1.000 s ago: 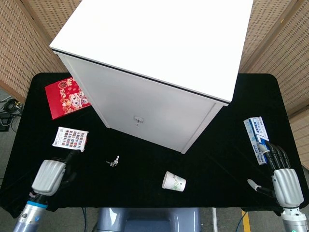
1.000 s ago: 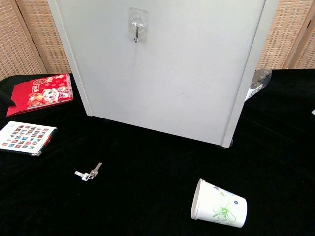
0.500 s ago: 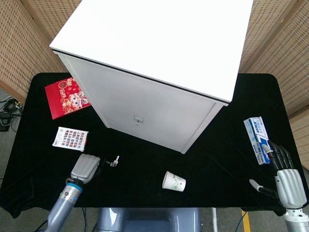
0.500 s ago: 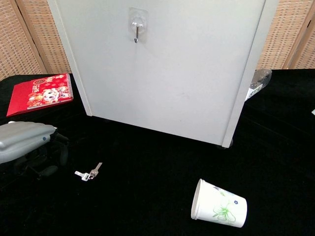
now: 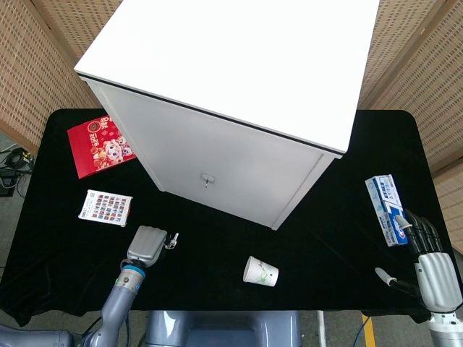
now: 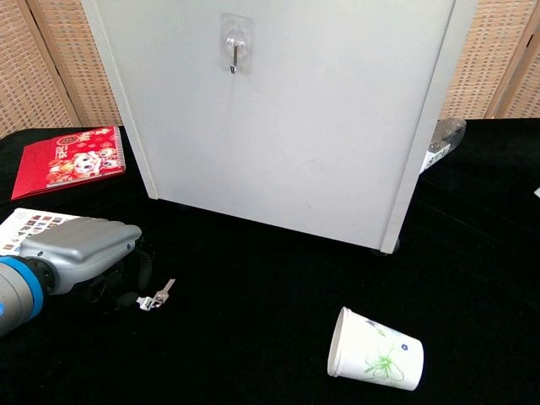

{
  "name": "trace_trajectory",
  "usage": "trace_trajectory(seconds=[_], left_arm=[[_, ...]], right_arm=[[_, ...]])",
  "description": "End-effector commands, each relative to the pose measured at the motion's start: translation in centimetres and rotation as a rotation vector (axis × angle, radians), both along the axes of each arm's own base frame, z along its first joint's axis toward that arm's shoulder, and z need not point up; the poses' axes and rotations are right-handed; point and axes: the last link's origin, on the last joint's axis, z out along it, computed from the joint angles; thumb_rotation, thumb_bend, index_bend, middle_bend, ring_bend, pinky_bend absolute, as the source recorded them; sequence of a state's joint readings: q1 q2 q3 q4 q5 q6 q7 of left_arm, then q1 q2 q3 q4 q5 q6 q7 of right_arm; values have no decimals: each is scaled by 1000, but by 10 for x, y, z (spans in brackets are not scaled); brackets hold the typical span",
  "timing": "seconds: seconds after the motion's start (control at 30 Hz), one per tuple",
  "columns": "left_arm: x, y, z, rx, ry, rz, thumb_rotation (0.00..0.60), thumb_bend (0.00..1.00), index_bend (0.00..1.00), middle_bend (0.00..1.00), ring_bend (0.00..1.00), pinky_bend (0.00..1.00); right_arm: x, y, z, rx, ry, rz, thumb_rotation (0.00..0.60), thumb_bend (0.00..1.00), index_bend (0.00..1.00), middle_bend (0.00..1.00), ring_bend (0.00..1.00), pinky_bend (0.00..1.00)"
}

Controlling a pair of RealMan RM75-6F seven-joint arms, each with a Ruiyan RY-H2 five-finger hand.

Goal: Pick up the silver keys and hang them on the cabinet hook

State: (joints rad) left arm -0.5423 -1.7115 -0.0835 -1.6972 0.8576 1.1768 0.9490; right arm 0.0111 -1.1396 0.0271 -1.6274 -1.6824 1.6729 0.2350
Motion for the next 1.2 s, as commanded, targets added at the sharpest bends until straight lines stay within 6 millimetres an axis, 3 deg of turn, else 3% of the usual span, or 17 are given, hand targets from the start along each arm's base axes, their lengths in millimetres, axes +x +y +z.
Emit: trace_trajectory(seconds=[0.03, 0.47, 1.2], left_arm=[[1, 2, -3, 7, 11, -1, 600, 418, 498, 910, 852, 764], [-1, 0, -20, 41, 39, -17, 600, 418, 535, 910, 852, 764], [-2, -4, -35, 39, 65, -16, 600, 411, 467, 910, 852, 764]], right_arm=[[0, 0, 0, 0, -2, 0, 600, 105, 17, 0, 0, 0], [0, 0, 1, -1, -8, 4, 600, 104, 17, 0, 0, 0], [0, 1, 2, 3, -15, 5, 600, 104, 25, 0, 0, 0]])
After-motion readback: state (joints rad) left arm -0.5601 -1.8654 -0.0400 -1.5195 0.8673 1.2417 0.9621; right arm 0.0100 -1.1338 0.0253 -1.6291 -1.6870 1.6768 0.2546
